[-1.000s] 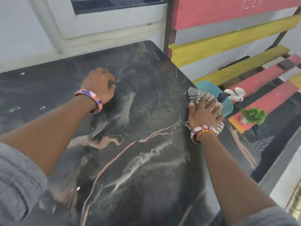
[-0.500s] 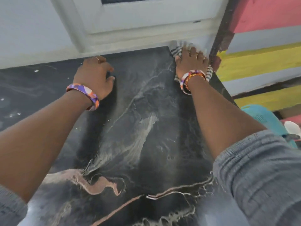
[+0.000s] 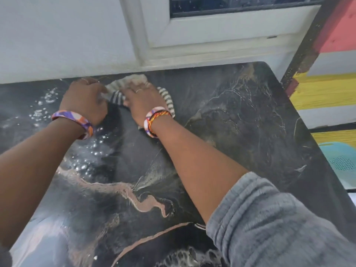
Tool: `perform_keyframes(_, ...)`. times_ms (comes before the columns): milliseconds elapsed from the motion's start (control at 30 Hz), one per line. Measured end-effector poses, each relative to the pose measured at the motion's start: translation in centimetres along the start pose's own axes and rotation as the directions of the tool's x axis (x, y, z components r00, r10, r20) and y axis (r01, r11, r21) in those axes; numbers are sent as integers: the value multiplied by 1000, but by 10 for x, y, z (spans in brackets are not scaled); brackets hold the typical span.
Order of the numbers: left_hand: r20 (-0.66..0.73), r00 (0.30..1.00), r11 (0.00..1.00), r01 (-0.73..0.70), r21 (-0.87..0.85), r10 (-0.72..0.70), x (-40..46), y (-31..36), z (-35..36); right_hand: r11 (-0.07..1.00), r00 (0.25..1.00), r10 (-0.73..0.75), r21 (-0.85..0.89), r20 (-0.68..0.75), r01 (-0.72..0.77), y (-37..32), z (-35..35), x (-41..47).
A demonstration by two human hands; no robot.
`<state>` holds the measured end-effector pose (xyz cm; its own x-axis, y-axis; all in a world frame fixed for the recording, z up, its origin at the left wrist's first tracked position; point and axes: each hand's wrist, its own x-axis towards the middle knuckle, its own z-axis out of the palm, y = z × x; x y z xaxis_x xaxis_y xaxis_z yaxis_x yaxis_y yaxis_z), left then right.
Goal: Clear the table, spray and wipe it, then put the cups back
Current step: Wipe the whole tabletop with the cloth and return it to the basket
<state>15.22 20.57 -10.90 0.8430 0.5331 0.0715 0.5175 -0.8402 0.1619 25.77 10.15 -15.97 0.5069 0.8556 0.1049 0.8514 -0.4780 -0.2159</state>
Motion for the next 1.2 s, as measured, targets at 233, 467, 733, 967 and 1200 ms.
perform_keyframes(233, 14, 991, 926, 129, -354, -133, -24, 8, -27, 800, 997, -10, 598, 81, -40, -56, -29, -82)
perform_keyframes(467, 417, 843, 312, 318, -895, 340, -39, 41, -40, -268, 883, -16, 849, 469, -456, 2, -86, -104)
perform_keyframes(733, 424, 906, 267, 410, -872, -7, -8, 114, -15, 426, 871, 332, 766, 363, -482, 103, -135, -116)
perform_keyframes(967, 138, 986, 875, 146, -461, -92, -8, 80, -2, 975, 959, 220, -15, 176, -221, 113, -73, -107)
perform_keyframes(1200, -30, 958, 916, 265, -301, -287, -44, -36, -6, 837, 840, 538, -163, 70, -522, 82, -34, -59)
